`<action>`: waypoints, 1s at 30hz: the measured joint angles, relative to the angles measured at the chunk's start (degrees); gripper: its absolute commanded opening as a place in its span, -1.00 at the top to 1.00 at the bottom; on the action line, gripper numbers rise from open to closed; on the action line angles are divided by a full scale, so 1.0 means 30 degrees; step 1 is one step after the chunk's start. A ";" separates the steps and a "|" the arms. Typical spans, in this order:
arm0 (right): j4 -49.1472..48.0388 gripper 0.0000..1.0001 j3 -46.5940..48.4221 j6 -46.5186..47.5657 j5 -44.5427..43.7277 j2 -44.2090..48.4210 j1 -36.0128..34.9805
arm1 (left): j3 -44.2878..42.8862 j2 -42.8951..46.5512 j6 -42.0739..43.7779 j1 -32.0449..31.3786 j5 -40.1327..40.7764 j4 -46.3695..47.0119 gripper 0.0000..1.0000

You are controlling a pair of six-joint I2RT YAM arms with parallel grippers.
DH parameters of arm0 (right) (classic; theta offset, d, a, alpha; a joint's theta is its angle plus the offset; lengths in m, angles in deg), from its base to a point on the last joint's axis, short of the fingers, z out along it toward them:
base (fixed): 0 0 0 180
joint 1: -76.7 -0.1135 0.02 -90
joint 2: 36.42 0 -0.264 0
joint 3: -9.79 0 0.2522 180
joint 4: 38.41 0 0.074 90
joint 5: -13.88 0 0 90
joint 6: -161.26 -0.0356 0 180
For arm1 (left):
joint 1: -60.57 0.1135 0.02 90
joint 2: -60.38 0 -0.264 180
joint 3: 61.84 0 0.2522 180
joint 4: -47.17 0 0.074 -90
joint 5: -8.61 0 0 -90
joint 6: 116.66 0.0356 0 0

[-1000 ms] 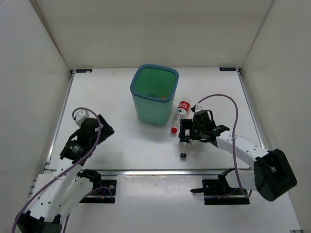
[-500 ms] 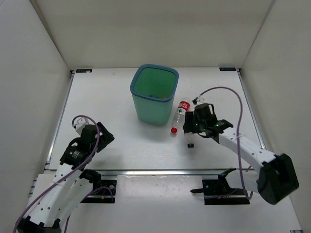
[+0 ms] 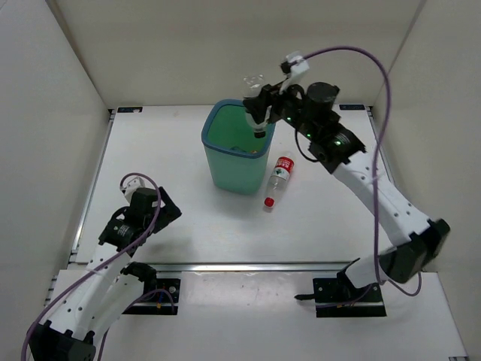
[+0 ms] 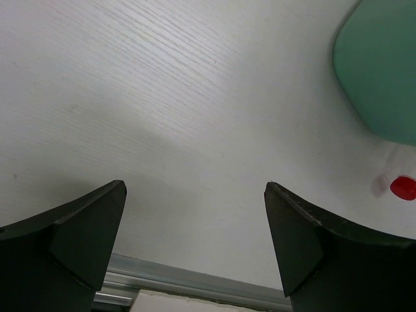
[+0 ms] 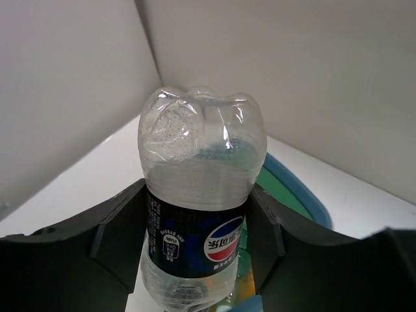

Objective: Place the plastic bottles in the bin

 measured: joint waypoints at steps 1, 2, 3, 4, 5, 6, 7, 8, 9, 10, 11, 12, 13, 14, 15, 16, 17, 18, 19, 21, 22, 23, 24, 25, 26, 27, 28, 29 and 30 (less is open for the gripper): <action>-0.0270 0.35 0.0306 0.0080 0.0393 -0.0940 -0.0073 | 0.0000 -0.0007 0.0080 -0.0015 -0.0095 0.0007 -0.97; -0.0466 0.32 0.0408 0.0087 0.0641 -0.1698 -0.0138 | 0.0000 0.0029 0.0153 -0.0029 -0.0168 0.0000 -0.97; -0.0619 0.31 0.0415 0.0073 0.0896 -0.2506 -0.0131 | 0.0000 0.0073 0.0255 -0.0044 -0.0233 0.0000 -0.98; -0.0678 0.24 0.0415 0.0029 0.1078 -0.3206 -0.0124 | 0.0000 0.0124 0.0393 -0.0051 -0.0328 0.0000 -0.97; -0.0678 0.10 0.0415 -0.0044 0.1253 -0.3971 -0.0095 | 0.0000 0.0189 0.0583 -0.0051 -0.0452 0.0007 -0.97; -0.0678 0.01 0.0415 -0.0131 0.1435 -0.4685 -0.0051 | 0.0000 0.0270 0.0852 -0.0051 -0.0590 0.0022 -0.97; -0.0641 -0.22 0.0415 -0.0189 0.1603 -0.5326 0.0007 | 0.0000 0.0350 0.1166 -0.0051 -0.0809 0.0051 -0.96; -0.0495 -0.38 0.0415 -0.0299 0.1756 -0.5858 0.0015 | 0.0000 0.0437 0.1494 -0.0058 -0.0976 0.0095 -0.97; -0.0291 -0.56 0.0415 -0.0415 0.1887 -0.6295 0.0015 | 0.0000 0.0474 0.1800 -0.0095 -0.1115 0.0131 -0.97; -0.0131 -0.64 0.0415 -0.0503 0.1923 -0.6543 0.0015 | 0.0000 0.0503 0.2106 -0.0160 -0.1253 0.0168 -0.97; -0.0029 -0.80 0.0415 -0.0474 0.1916 -0.6659 -0.0022 | 0.0000 0.0503 0.2346 -0.0270 -0.1333 0.0219 -0.98; 0.0087 -0.95 0.0415 -0.0481 0.1894 -0.6681 -0.0022 | 0.0000 0.0481 0.2594 -0.0459 -0.1413 0.0306 -0.97; 0.0087 -0.98 0.0437 -0.0474 0.1902 -0.6586 -0.0022 | 0.0000 0.0437 0.2812 -0.0656 -0.1479 0.0401 -0.98; 0.0058 -0.99 0.0495 -0.0452 0.1909 -0.6477 -0.0022 | 0.0000 0.0401 0.3016 -0.0838 -0.1559 0.0495 -0.97; 0.0000 -0.98 0.0525 -0.0401 0.1865 -0.6295 -0.0022 | -0.0007 0.0350 0.3242 -0.1020 -0.1625 0.0576 -0.97; 0.0029 -0.98 0.0539 -0.0321 0.1858 -0.6025 -0.0015 | -0.0029 0.0226 0.3461 -0.1173 -0.1719 0.0663 -0.97; 0.0080 -0.98 0.0539 -0.0248 0.1741 -0.5727 0.0000 | -0.0087 0.0087 0.3694 -0.1282 -0.1814 0.0772 -0.97; 0.0153 -0.98 0.0539 -0.0160 0.1530 -0.5326 0.0000 | -0.0175 -0.0124 0.3978 -0.1384 -0.1887 0.0823 -0.97; 0.0248 -0.98 0.0474 -0.0080 0.1260 -0.4867 -0.0007 | -0.0328 -0.0379 0.4291 -0.1464 -0.1938 0.0823 -0.98; 0.0583 -0.98 0.0036 0.0036 0.0459 -0.3541 0.0029 | -0.0882 -0.1042 0.4969 -0.1661 -0.2047 0.0801 -0.98; 0.0685 -0.98 -0.0459 0.0058 0.0153 -0.2652 0.0146 | -0.1166 -0.1362 0.5282 -0.1829 -0.2069 0.0860 -0.98; 0.0736 -0.98 -0.1166 0.0000 0.0036 -0.1683 0.0328 | -0.1479 -0.1698 0.5661 -0.2106 -0.2127 0.0911 -0.98; 0.0903 -0.98 -0.2098 -0.0211 0.0044 -0.0554 0.0772 | -0.1800 -0.2025 0.6033 -0.2426 -0.2317 0.1005 -0.97; 0.1071 -0.99 -0.3162 -0.0459 0.0124 0.0678 0.1413 | -0.2120 -0.2484 0.6426 -0.2856 -0.2499 0.1122 -0.97; 0.1275 -0.98 -0.4240 -0.0714 0.0168 0.1829 0.2229 | -0.2623 -0.3140 0.6863 -0.3424 -0.2608 0.1166 -0.98; 0.1479 -0.98 -0.5289 -0.0984 0.0124 0.2827 0.3118 | -0.3177 -0.3883 0.7213 -0.4131 -0.2732 0.1304 -0.97; 0.1690 -0.98 -0.6339 -0.1180 -0.0073 0.3752 0.3956 | -0.3796 -0.4816 0.7563 -0.5115 -0.2601 0.1450 -0.98; 0.2098 -0.99 -0.7475 -0.1392 -0.0466 0.4670 0.4794 | -0.4466 -0.5807 0.7898 -0.6251 -0.2572 0.1625 -0.97; 0.2543 -1.00 -0.8488 -0.1596 -0.0743 0.5384 0.5486 | -0.5282 -0.7074 0.8320 -0.7679 -0.2499 0.1807 -0.98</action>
